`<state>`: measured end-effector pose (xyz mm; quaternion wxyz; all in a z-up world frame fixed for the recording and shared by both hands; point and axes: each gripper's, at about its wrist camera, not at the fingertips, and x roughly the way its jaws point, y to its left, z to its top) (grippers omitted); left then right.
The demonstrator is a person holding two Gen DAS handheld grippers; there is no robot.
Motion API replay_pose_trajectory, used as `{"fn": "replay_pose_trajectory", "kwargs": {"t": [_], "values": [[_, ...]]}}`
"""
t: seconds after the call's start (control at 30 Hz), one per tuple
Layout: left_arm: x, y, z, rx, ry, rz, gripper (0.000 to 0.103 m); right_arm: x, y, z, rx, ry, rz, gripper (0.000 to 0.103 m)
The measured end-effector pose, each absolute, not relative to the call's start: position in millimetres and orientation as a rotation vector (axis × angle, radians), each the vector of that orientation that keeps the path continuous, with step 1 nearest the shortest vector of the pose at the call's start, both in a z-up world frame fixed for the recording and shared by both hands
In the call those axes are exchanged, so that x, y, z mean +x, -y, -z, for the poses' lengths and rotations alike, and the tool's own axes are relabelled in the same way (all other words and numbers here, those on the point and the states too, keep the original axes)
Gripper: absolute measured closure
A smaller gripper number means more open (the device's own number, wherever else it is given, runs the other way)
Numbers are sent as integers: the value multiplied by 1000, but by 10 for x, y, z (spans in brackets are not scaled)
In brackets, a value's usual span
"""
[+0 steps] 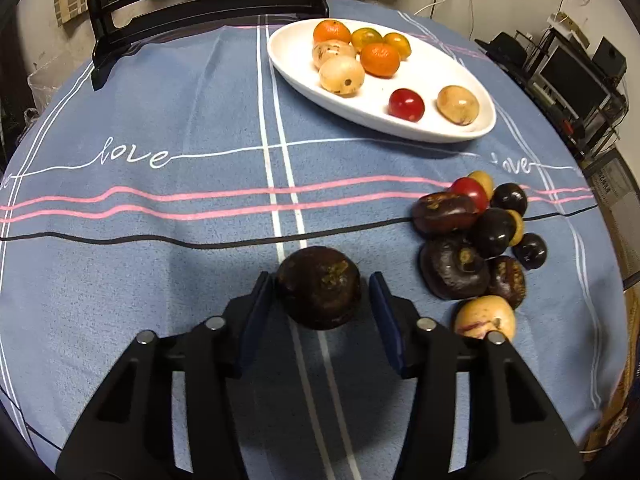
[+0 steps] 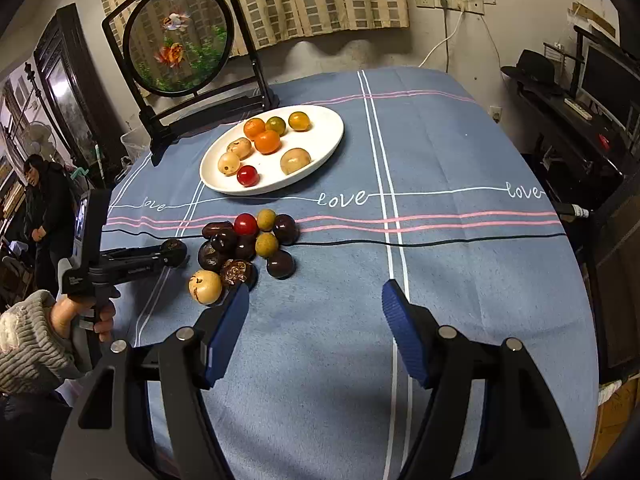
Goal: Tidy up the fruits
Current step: 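Grasp a dark brown round fruit with the left tool while the right tool grasps a dark purple fruit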
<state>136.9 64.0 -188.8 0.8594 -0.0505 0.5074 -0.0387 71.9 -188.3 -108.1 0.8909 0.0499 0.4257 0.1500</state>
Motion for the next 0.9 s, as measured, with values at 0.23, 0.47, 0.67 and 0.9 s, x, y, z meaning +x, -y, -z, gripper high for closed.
{"fn": "replay_pose_trajectory", "kwargs": {"t": [0.23, 0.47, 0.67, 0.9], "values": [[1314, -644, 1873, -103, -1057, 72, 59, 711, 1882, 1093, 107, -887, -321, 34], [935, -754, 1693, -155, -1035, 49, 59, 791, 1737, 1212, 86, -939, -407, 34], [578, -854, 1514, -166, -1017, -1, 59, 987, 1454, 1439, -1, -914, -482, 34], [201, -1044, 1332, -193, -1004, -92, 59, 1431, 1261, 1784, -24, -967, -518, 57]]}}
